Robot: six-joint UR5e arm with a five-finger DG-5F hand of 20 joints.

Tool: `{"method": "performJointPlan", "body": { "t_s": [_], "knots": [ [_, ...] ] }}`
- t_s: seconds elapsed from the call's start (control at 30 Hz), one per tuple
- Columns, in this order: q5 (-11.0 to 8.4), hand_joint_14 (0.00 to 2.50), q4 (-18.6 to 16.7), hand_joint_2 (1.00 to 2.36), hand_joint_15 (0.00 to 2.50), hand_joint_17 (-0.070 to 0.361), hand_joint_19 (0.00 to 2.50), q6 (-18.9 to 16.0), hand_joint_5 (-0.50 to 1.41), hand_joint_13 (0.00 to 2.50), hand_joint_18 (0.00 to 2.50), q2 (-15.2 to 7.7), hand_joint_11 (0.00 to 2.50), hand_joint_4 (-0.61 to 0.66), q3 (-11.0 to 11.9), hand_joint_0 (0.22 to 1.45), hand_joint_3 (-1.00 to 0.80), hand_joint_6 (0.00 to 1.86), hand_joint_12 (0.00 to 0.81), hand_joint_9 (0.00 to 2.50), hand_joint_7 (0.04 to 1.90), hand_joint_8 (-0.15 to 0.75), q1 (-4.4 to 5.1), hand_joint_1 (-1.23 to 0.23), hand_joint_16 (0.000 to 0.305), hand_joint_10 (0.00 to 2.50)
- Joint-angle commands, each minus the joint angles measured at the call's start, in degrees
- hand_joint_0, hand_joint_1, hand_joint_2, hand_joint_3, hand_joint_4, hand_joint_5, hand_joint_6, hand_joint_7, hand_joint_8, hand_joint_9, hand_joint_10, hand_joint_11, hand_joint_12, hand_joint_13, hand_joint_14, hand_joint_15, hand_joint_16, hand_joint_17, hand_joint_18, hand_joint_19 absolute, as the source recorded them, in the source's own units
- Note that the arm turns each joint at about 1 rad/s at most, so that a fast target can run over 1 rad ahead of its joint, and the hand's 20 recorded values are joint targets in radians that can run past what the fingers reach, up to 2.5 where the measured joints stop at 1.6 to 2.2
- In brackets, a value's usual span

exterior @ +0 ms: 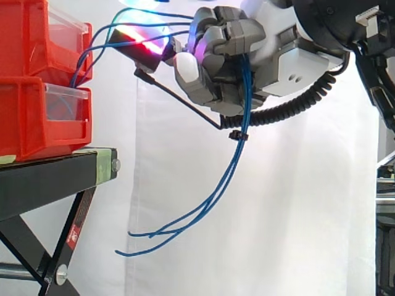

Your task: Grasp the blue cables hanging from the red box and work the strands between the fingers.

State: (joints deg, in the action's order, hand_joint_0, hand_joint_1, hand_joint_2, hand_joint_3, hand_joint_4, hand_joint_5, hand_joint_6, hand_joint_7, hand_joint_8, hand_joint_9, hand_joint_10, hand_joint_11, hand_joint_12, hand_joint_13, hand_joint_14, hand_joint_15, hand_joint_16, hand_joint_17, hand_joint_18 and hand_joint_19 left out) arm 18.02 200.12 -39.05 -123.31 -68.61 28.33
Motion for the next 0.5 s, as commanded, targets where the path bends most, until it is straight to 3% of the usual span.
{"method": "performJointPlan", "body": {
  "t_s": [0.0,0.17,0.47],
  "knots": [
    [0.0,2.5,0.0,1.01,1.61,0.185,0.58,0.7,0.11,1.99,2.5,0.0,2.5,0.19,0.1,0.72,-0.63,0.92,0.623,1.95,1.23,0.524,-0.03,-0.68,0.246,2.5],
    [0.0,2.5,0.0,1.01,1.61,0.185,0.58,0.7,0.12,1.99,2.5,0.0,2.5,0.2,0.1,0.74,-0.57,0.95,0.623,1.95,1.2,0.524,-0.03,-0.69,0.246,2.5],
    [0.0,2.5,0.0,1.01,1.61,0.185,0.58,0.7,0.14,1.99,2.5,0.0,2.5,0.18,0.1,0.72,-0.66,0.87,0.623,1.95,1.27,0.524,-0.03,-0.67,0.246,2.5]
  ]
}}
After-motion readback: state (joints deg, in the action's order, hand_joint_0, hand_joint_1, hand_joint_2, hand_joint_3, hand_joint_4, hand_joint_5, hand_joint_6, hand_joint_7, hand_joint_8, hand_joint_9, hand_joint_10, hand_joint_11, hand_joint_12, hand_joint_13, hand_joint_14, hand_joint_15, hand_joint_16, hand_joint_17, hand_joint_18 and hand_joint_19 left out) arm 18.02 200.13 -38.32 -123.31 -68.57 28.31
